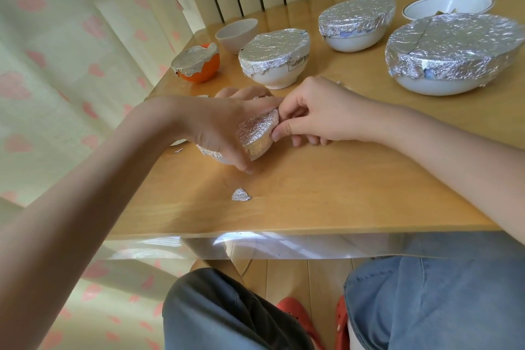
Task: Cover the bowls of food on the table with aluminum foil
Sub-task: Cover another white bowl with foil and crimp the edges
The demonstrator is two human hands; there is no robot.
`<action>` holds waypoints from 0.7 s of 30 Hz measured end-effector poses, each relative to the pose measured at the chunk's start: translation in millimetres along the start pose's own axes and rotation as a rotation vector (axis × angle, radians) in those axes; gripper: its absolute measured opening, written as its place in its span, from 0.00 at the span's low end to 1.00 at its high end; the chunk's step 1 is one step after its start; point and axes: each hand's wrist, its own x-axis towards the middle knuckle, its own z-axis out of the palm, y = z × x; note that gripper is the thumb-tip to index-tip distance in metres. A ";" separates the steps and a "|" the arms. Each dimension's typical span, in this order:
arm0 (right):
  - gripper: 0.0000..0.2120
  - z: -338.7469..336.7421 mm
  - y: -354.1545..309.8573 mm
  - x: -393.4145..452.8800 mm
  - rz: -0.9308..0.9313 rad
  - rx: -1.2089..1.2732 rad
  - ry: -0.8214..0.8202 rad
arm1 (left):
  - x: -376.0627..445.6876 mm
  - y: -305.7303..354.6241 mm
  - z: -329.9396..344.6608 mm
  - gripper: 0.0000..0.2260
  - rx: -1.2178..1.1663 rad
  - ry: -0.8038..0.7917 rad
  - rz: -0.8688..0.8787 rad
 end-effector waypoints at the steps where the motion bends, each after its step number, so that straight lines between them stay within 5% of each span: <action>1: 0.13 -1.2 -1.1 0.7 0.013 -0.008 0.018 | 0.1 0.1 0.1 0.48 -0.001 -0.003 -0.003; 7: 0.20 -6.7 -1.5 8.6 0.094 -0.210 0.187 | -1.6 2.5 -0.8 0.51 -0.014 -0.020 -0.018; 14: 0.16 -16.0 -1.5 4.2 -0.018 -0.031 -0.032 | -0.4 -1.1 0.4 0.52 0.004 -0.018 -0.023; 21: 0.17 -13.3 0.7 10.9 -0.001 0.048 -0.002 | -0.7 -1.4 1.0 0.52 0.007 -0.010 -0.014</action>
